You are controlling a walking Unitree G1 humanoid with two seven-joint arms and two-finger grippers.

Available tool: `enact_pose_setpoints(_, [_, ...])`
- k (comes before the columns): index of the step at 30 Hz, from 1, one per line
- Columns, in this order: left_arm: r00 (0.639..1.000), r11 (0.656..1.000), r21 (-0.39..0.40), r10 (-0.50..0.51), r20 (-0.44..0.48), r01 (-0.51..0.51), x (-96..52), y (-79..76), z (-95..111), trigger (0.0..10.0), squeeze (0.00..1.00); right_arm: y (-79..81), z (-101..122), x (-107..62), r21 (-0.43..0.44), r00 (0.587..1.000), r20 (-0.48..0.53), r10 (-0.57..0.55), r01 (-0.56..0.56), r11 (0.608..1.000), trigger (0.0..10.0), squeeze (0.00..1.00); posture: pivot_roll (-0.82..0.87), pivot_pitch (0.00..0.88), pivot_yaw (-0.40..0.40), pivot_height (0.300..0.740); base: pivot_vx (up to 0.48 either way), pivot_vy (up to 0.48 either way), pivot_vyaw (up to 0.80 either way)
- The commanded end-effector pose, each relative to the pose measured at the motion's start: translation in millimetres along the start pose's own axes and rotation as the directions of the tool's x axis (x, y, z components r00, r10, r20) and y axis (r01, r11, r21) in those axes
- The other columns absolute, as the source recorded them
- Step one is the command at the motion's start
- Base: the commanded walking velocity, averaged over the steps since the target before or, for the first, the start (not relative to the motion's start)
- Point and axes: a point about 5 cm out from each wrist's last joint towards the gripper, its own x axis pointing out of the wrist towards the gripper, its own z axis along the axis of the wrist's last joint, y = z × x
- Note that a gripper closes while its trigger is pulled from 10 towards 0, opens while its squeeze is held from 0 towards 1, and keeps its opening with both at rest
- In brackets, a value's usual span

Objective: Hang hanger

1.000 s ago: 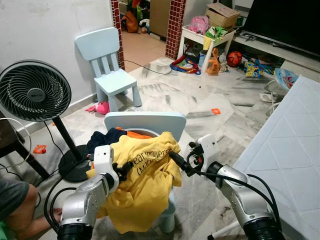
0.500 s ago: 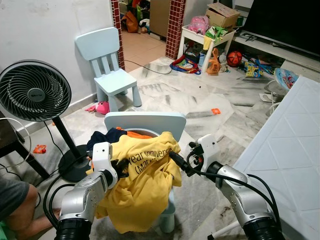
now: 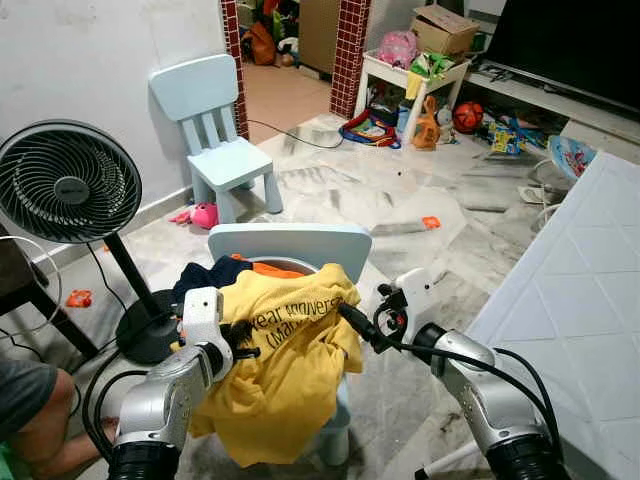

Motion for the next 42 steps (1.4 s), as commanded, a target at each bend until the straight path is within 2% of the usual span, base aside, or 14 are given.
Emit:
enact_pose_setpoints(1, [0.999, 0.998, 0.06, 0.034, 0.021, -0.035, -3.8, 4.9, 2.3, 0.0, 0.0, -2.6, 1.6, -1.0, 0.001, 1.0, -0.002, -0.008, 0.008, 1.0, 10.0, 0.0, -0.06, 0.042, -0.049, 0.74, 0.0, 0.0, 0.0])
enact_pose_setpoints(8, [0.986, 0.937, 0.314, 0.121, 0.117, -0.152, -19.0, 14.0, 9.2, 0.0, 0.0, -3.3, 1.9, -1.7, 0.008, 1.0, -0.006, -0.008, 0.008, 1.0, 10.0, 0.0, -0.05, 0.045, -0.05, 0.74, 0.0, 0.0, 0.0])
enact_pose_setpoints(14, [0.989, 0.756, 0.638, 0.117, 0.086, -0.145, -39.7, 28.0, -8.9, 0.0, 0.0, -3.5, 1.7, -1.6, 0.023, 1.0, -0.009, 0.002, -0.002, 1.0, 10.0, 0.0, -0.04, 0.048, -0.053, 0.74, 0.0, 0.0, 0.0])
enact_pose_setpoints(17, [0.99, 0.745, 0.653, 0.122, 0.067, -0.136, -40.8, 30.4, -14.1, 0.0, 0.0, -3.5, 1.8, -1.5, 0.023, 1.0, -0.01, 0.003, -0.003, 1.0, 10.0, 0.0, -0.04, 0.048, -0.055, 0.74, 0.0, 0.0, 0.0])
enact_pose_setpoints(19, [0.992, 0.735, 0.668, 0.124, 0.036, -0.116, -40.3, 30.6, -20.8, 3.9, 0.0, -3.7, 2.0, -1.4, 0.023, 1.0, -0.011, 0.004, -0.004, 1.0, 10.0, 0.0, -0.05, 0.047, -0.057, 0.74, 0.0, 0.0, 0.0])
enact_pose_setpoints(20, [0.992, 0.734, 0.67, 0.125, 0.028, -0.111, -40.1, 30.4, -22.8, 3.9, 0.0, -3.8, 2.0, -1.4, 0.023, 1.0, -0.012, 0.004, -0.004, 1.0, 10.0, 0.0, -0.05, 0.047, -0.056, 0.74, 0.0, 0.0, 0.0])
enact_pose_setpoints(21, [0.991, 0.73, 0.674, 0.132, 0.022, -0.112, -39.0, 30.3, -24.7, 10.0, 0.0, -3.8, 1.9, -1.4, 0.023, 1.0, -0.012, 0.004, -0.004, 1.0, 10.0, 0.0, -0.05, 0.047, -0.056, 0.74, 0.0, 0.0, 0.0])
enact_pose_setpoints(26, [0.987, 0.743, 0.654, 0.159, 0.029, -0.139, -35.2, 32.6, -25.1, 10.0, 0.0, -4.4, 1.9, -1.5, 0.02, 1.0, -0.014, 0.003, -0.002, 1.0, 10.0, 0.0, -0.05, 0.044, -0.057, 0.74, 0.0, 0.0, 0.0])
enact_pose_setpoints(27, [0.986, 0.746, 0.65, 0.163, 0.033, -0.145, -34.9, 33.8, -23.9, 10.0, 0.22, -4.5, 2.0, -1.5, 0.02, 1.0, -0.014, 0.002, -0.002, 1.0, 10.0, 0.0, -0.05, 0.044, -0.057, 0.74, 0.0, 0.0, 0.0])
enact_pose_setpoints(28, [0.986, 0.748, 0.647, 0.165, 0.036, -0.149, -34.8, 34.6, -23.1, 10.0, 0.22, -4.6, 2.0, -1.5, 0.02, 1.0, -0.014, 0.002, -0.001, 1.0, 10.0, 0.0, -0.05, 0.044, -0.057, 0.74, 0.0, 0.0, 0.0])
enact_pose_setpoints(29, [0.986, 0.765, 0.625, 0.162, 0.046, -0.155, -34.7, 35.5, -21.0, 10.0, 1.0, -4.7, 2.1, -1.4, 0.019, 1.0, -0.015, 0.001, -0.001, 1.0, 10.0, 0.0, -0.05, 0.044, -0.057, 0.74, 0.0, 0.0, 0.0])
enact_pose_setpoints(35, [0.98, 0.759, 0.623, 0.185, 0.069, -0.187, -36.2, 40.5, -14.5, 10.0, 1.0, -4.9, 2.0, -1.6, 0.019, 1.0, -0.014, -0.002, 0.002, 1.0, 10.0, 0.0, -0.05, 0.043, -0.056, 0.74, 0.0, 0.0, 0.0])
enact_pose_setpoints(36, [0.98, 0.763, 0.617, 0.187, 0.072, -0.191, -36.7, 40.5, -13.6, 10.0, 0.0, -4.9, 2.1, -1.6, 0.019, 1.0, -0.014, -0.002, 0.002, 1.0, 10.0, 0.0, -0.05, 0.043, -0.056, 0.74, 0.0, 0.0, 0.0])
enact_pose_setpoints(42, [0.984, 0.86, 0.479, 0.165, 0.062, -0.174, -38.9, 32.3, -10.7, 10.0, 0.0, -4.6, 1.4, -1.7, 0.018, 1.0, -0.015, -0.002, 0.002, 1.0, 10.0, 0.0, -0.05, 0.043, -0.057, 0.74, 0.0, 0.0, 0.0])
